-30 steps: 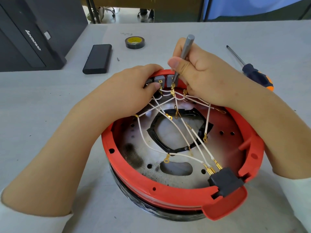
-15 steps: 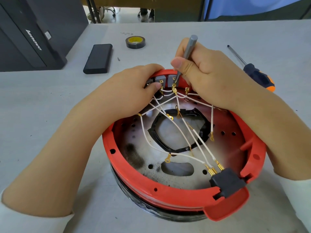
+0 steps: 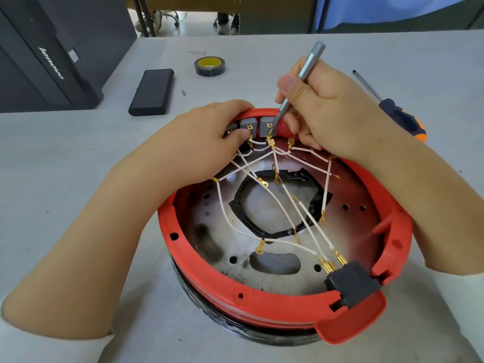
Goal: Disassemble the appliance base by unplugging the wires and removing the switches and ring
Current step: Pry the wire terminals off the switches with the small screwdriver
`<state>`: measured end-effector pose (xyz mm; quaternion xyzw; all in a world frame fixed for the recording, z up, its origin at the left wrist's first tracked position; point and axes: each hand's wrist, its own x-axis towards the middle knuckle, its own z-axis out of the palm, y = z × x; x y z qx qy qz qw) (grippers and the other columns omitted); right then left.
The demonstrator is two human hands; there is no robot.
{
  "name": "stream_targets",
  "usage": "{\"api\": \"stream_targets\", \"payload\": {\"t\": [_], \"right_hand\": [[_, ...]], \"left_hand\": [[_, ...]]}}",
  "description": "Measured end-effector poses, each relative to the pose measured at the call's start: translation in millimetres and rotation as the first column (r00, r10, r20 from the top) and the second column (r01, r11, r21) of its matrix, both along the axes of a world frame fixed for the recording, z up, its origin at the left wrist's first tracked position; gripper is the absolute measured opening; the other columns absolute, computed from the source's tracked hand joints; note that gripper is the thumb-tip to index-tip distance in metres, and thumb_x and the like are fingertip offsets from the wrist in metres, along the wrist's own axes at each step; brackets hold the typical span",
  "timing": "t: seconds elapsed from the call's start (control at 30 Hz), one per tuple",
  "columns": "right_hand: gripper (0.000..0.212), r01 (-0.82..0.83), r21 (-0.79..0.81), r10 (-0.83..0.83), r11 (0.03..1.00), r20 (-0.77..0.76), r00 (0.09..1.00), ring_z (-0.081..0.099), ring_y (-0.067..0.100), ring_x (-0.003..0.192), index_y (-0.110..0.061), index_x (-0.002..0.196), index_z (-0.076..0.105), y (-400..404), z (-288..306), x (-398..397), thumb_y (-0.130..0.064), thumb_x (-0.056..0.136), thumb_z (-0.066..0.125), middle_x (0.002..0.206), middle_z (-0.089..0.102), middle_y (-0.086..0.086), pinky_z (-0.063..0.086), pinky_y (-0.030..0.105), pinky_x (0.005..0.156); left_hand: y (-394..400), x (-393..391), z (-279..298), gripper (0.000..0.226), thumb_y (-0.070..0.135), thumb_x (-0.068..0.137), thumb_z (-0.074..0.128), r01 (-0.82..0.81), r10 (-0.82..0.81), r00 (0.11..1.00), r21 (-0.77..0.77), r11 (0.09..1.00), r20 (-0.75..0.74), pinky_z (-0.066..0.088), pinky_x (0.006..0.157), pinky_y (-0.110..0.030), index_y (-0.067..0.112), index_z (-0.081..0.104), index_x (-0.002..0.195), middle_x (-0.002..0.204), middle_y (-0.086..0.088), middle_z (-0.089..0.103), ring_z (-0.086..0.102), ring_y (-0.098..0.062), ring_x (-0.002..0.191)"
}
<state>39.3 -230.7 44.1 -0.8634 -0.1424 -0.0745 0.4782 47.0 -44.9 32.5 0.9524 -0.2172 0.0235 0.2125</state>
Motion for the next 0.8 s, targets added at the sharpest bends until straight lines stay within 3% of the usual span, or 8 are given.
{"api": "stream_targets", "payload": {"t": [0.1, 0.2, 0.27, 0.4, 0.57, 0.7, 0.8], "right_hand": [[0.021, 0.032, -0.007, -0.031, 0.999, 0.024, 0.999, 0.048, 0.001, 0.04, -0.028, 0.084, 0.048, -0.6, -1.9, -0.1, -0.036, 0.101, 0.039, 0.057, 0.052, -0.009, 0.034, 0.015, 0.048], [0.021, 0.07, -0.172, -0.07, 0.983, 0.006, 0.998, 0.05, -0.004, 0.044, -0.031, 0.084, 0.049, -1.3, -5.8, 2.8, -0.04, 0.1, 0.039, 0.057, 0.057, -0.008, 0.036, 0.024, 0.058], [0.021, 0.071, -0.157, -0.071, 0.985, 0.005, 0.997, 0.051, -0.005, 0.044, -0.03, 0.083, 0.049, -0.4, -5.7, 1.8, -0.039, 0.1, 0.04, 0.058, 0.058, -0.006, 0.036, 0.022, 0.057], [0.022, 0.081, 0.031, -0.081, 0.996, 0.014, 0.997, 0.049, 0.002, 0.036, -0.025, 0.083, 0.05, -0.7, -0.9, -0.5, -0.033, 0.102, 0.04, 0.061, 0.058, 0.001, 0.034, 0.009, 0.042], [0.022, 0.08, -0.065, -0.08, 0.995, -0.001, 0.997, 0.051, 0.001, 0.038, -0.028, 0.082, 0.049, 0.0, -2.0, 0.3, -0.034, 0.102, 0.04, 0.062, 0.061, -0.002, 0.034, 0.008, 0.043], [0.024, 0.073, -0.035, -0.075, 0.997, -0.057, 0.996, 0.045, 0.008, 0.031, -0.023, 0.083, 0.051, -2.4, 0.1, 2.6, -0.032, 0.102, 0.04, 0.058, 0.064, -0.002, 0.038, 0.014, 0.042], [0.027, 0.072, -0.024, -0.074, 0.997, -0.08, 0.994, 0.049, 0.011, 0.031, -0.019, 0.082, 0.054, -3.9, 1.2, 5.1, -0.031, 0.102, 0.04, 0.058, 0.067, -0.003, 0.037, 0.01, 0.042]], "left_hand": [[-0.1, -0.3, -0.4, 0.036, 0.036, 0.097, 0.043, -0.004, 0.004, 1.0, 0.007, 1.0, 0.002, 0.026, 0.073, -0.023, 0.038, 0.042, 0.133, 0.104, 0.015, 0.048, 0.042, -0.007, 0.089], [-0.3, -0.4, -0.6, 0.035, 0.035, 0.097, 0.043, 0.007, -0.007, 1.0, 0.0, 1.0, 0.0, 0.029, 0.076, -0.025, 0.037, 0.043, 0.132, 0.112, 0.011, 0.055, 0.043, -0.007, 0.091], [-0.3, -0.5, -0.3, 0.036, 0.035, 0.097, 0.043, 0.007, -0.007, 1.0, 0.001, 1.0, 0.002, 0.029, 0.076, -0.024, 0.036, 0.043, 0.133, 0.117, 0.009, 0.056, 0.043, -0.007, 0.092], [-0.2, -1.0, 0.2, 0.036, 0.036, 0.097, 0.043, -0.005, 0.005, 1.0, 0.005, 1.0, 0.007, 0.027, 0.076, -0.023, 0.037, 0.042, 0.133, 0.105, 0.016, 0.048, 0.041, -0.006, 0.089], [-0.2, -1.0, 0.2, 0.036, 0.037, 0.097, 0.043, -0.011, 0.011, 1.0, 0.011, 1.0, 0.003, 0.027, 0.075, -0.023, 0.038, 0.042, 0.133, 0.103, 0.017, 0.045, 0.041, -0.006, 0.089], [0.4, -0.8, 0.3, 0.036, 0.036, 0.098, 0.043, -0.001, 0.001, 1.0, 0.014, 1.0, -0.004, 0.028, 0.076, -0.024, 0.037, 0.042, 0.134, 0.114, 0.011, 0.054, 0.041, -0.006, 0.091], [-0.2, -0.5, -0.1, 0.036, 0.036, 0.097, 0.043, -0.005, 0.005, 1.0, 0.016, 1.0, -0.007, 0.027, 0.075, -0.024, 0.037, 0.042, 0.133, 0.113, 0.012, 0.053, 0.041, -0.006, 0.09]]}}
